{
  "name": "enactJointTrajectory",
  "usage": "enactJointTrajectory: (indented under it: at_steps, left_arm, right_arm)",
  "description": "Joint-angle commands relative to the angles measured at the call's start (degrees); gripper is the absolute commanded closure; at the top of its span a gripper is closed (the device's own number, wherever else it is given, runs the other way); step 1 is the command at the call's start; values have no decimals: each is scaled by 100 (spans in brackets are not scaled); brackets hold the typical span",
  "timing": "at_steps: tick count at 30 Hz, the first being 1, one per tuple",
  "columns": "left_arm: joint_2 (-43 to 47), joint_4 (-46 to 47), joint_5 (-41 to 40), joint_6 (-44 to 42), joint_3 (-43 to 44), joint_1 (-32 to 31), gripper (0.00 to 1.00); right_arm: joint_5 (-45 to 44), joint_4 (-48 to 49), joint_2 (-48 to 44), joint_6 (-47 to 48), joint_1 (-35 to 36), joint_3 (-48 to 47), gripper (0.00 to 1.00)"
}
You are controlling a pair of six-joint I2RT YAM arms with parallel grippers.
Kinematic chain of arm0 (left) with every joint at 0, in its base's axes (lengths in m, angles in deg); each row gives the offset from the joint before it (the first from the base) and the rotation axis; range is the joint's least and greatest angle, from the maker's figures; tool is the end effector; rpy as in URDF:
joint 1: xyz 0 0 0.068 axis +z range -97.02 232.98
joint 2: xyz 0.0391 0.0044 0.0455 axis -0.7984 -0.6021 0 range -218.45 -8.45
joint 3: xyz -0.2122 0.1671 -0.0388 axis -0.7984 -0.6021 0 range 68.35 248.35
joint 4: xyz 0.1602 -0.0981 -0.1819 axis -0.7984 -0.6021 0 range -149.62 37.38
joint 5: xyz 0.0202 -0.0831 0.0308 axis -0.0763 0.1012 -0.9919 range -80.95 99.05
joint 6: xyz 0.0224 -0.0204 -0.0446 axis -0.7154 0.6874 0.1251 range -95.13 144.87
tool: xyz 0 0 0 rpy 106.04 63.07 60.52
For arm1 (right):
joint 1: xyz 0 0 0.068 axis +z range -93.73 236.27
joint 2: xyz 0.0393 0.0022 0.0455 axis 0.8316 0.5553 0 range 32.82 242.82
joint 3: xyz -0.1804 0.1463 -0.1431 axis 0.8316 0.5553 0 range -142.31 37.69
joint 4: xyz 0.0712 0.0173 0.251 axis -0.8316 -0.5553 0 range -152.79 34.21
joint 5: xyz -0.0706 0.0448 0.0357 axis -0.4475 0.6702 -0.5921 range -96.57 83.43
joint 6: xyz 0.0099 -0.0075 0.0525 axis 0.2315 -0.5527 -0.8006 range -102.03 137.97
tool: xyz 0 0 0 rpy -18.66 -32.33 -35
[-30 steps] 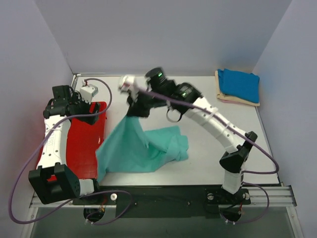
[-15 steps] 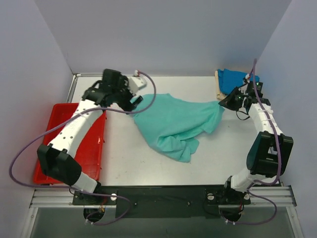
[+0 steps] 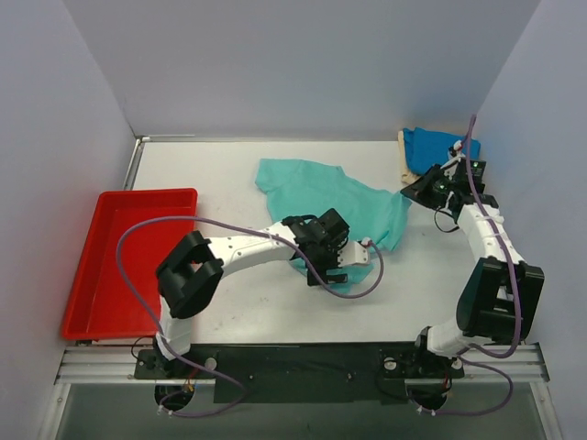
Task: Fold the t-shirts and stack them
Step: Flatten out the tshirt
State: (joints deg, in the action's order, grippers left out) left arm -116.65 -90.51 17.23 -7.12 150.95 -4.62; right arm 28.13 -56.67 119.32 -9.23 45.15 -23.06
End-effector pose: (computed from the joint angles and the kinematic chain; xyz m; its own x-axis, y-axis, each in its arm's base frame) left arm 0.2091 -0.3389 0.2148 0.0541 0.8934 -0.4460 0.9917 0.0041 0.1285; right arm 0.3404 -0.0461 0.2783 -0.5469 0.4905 -0.6785 -0.1021 0.7653 0.6355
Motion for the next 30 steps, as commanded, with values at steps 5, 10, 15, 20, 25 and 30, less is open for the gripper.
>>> enactJointTrajectory:
  at_steps: [5, 10, 15, 20, 25, 30]
  left_arm:
    - [-1044, 309, -1273, -238, 1187, 109, 68]
    - [31, 439, -1259, -500, 407, 730, 100]
    - [1520, 441, 82, -1010, -17, 2190, 100]
    - [2057, 229, 518, -1415, 80, 3579, 93]
    - [2145, -52, 1050, -820, -113, 3257, 64]
    - [2497, 501, 2071, 104, -158, 3440, 46]
  right_arm:
    - [2, 133, -572, 154, -101, 28, 100]
    - [-419, 124, -1475, 40, -496, 212, 100]
    - [-728, 106, -2522, 74, -594, 440, 100]
    - [-1271, -166, -3647, 180, 310, 915, 100]
    - [-1974, 359, -3965, -373, 2064, 698, 100]
    - [-2670, 1202, -2660, 222, 4368, -1538, 100]
